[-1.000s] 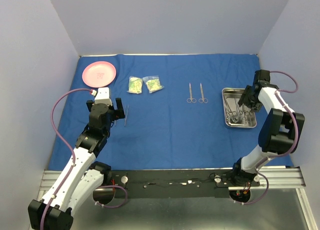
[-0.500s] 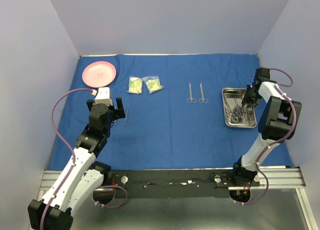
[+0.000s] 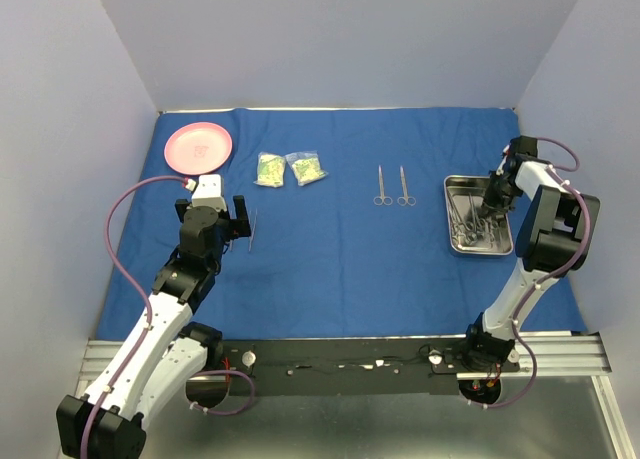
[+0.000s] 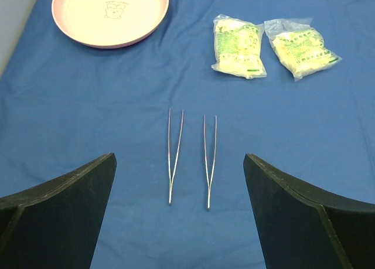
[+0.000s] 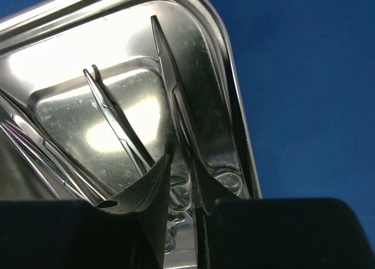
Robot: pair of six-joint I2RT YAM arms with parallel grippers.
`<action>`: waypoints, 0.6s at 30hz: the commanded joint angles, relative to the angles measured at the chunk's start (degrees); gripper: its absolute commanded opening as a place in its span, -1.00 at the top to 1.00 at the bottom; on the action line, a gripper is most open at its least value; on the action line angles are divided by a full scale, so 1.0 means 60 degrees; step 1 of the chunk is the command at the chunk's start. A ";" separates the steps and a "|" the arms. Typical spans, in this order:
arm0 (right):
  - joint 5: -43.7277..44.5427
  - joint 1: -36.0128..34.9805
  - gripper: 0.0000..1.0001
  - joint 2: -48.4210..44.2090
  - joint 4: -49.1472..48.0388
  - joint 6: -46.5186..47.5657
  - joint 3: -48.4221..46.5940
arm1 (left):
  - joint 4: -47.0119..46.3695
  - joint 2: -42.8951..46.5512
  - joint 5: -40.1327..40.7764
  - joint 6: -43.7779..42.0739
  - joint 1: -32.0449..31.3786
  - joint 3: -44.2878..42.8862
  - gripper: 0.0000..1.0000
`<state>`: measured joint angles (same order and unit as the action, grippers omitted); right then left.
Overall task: Open and lay out the surgical kit
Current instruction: Pick up the medical item from the container.
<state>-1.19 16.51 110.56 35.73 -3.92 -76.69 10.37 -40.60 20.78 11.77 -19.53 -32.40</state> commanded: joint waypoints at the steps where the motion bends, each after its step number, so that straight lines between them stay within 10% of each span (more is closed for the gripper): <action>1: -0.0329 0.0090 0.46 0.0454 0.0300 0.0244 -0.0505 | -0.0249 -0.0016 -0.0152 -0.0101 -0.0026 0.0083 -0.98; 18: -0.0213 0.0075 0.99 -0.0348 0.0609 0.0551 -0.0403 | -0.0264 -0.0045 -0.0210 -0.0145 -0.0026 0.0068 -0.98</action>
<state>-2.94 16.62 112.77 38.02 -1.39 -79.96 10.35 -40.91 20.29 11.70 -19.53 -32.38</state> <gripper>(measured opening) 0.014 0.990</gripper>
